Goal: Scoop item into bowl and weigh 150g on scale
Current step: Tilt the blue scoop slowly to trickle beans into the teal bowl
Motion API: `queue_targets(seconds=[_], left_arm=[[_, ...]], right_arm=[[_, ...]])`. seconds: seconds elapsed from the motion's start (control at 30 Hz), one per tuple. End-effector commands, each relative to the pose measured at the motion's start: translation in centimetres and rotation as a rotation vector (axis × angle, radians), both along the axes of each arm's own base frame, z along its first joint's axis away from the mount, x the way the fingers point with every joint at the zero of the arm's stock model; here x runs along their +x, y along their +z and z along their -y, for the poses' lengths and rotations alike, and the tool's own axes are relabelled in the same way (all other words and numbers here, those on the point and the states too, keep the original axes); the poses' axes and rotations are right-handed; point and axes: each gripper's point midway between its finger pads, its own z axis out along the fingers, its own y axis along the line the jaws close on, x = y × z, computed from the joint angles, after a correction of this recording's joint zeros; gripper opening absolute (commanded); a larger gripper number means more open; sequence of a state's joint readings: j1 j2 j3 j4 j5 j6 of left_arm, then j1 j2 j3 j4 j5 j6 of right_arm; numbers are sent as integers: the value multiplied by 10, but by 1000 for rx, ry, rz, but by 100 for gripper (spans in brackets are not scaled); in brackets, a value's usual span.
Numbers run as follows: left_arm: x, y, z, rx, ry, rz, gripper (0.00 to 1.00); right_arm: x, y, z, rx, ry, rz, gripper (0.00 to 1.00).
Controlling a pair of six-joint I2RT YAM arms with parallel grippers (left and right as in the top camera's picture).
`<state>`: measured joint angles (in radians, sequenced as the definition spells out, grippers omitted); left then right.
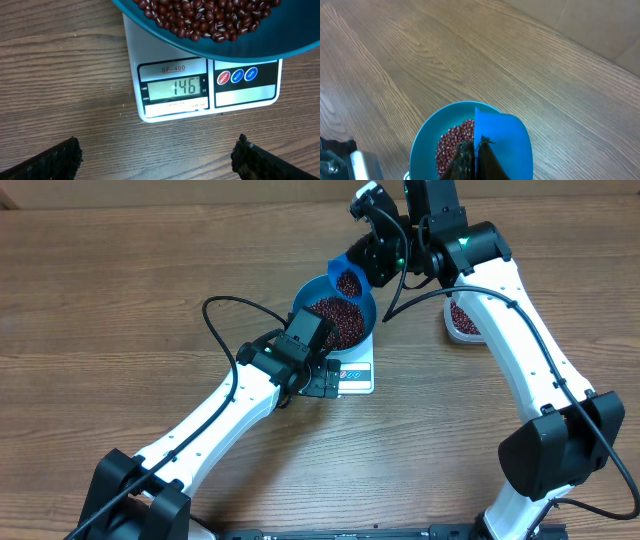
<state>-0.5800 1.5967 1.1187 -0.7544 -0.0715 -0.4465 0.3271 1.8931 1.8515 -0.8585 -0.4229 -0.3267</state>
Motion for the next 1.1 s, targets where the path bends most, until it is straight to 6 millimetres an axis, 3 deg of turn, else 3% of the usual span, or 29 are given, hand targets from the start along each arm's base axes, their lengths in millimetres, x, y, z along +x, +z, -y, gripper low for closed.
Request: queue_targets(seconds=[0.0,0.23,0.33,0.43,0.57,0.7,0.8,0.93,1.07], left_arm=[[0,1,-1,-12,15,0,100],[0,1,-1,-12,15,1,100],[0,1,-1,-12,15,1,99],[0,1,-1,-12,15,1,100],[0,1,-1,-12,15,0,100],[0,1,-1,-12,15,1,100],[0,1,-1,-11,15,1,100],[0,1,-1,-12,15,0,99],[0,1,-1,-11,15,1,100]], right_arm=[[-2,34,7,-21,-5,98,4],[-5,36,-1,12,-14,73,4],[-15,38,-12,34,86,90,4],[-6,36,-3,11,3,83,4],[-20,37,-17,41,123,85,4],[-12,30,-6,1,29,62,4],[-21,32,-17,33,104,57,4],[-14,30,-8,11,37,54,4],[-18,33,-18,25,93,71,4]])
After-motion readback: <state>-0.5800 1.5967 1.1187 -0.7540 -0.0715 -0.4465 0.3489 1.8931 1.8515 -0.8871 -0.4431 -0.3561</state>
